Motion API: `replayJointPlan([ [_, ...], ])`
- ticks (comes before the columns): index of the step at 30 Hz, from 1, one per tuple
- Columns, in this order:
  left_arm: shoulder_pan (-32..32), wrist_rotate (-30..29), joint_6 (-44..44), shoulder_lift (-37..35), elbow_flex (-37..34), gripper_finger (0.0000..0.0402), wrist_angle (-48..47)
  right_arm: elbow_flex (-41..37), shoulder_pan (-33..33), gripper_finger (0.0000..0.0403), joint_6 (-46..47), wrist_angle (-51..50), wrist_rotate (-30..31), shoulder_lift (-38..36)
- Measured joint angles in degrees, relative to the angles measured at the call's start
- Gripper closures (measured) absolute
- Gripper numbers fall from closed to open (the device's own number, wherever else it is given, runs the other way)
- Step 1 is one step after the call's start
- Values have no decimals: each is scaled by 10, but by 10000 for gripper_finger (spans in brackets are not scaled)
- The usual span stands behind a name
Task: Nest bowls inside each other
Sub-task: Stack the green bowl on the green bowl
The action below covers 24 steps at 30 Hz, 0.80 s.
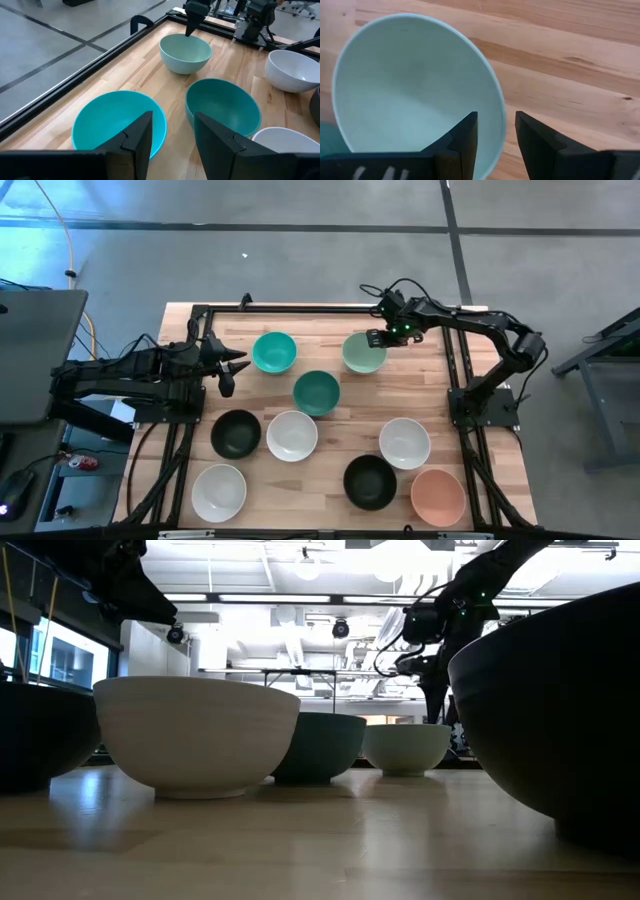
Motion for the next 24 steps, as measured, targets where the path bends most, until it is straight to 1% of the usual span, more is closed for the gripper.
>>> replayJointPlan([
  [3,0,0,0,0,0,271,0,0,0,293,0,-1,0,0],
  [10,0,0,0,0,0,271,0,0,0,361,0,2,-2,0],
  [13,0,0,0,0,0,271,0,0,0,377,0,2,-2,0],
  [16,0,0,0,0,0,271,0,0,0,379,5,2,-2,0],
  [18,0,1,-1,0,0,271,0,0,0,373,5,2,-3,0],
  [24,0,7,-2,0,0,271,-1,-2,0,338,5,3,0,0],
])
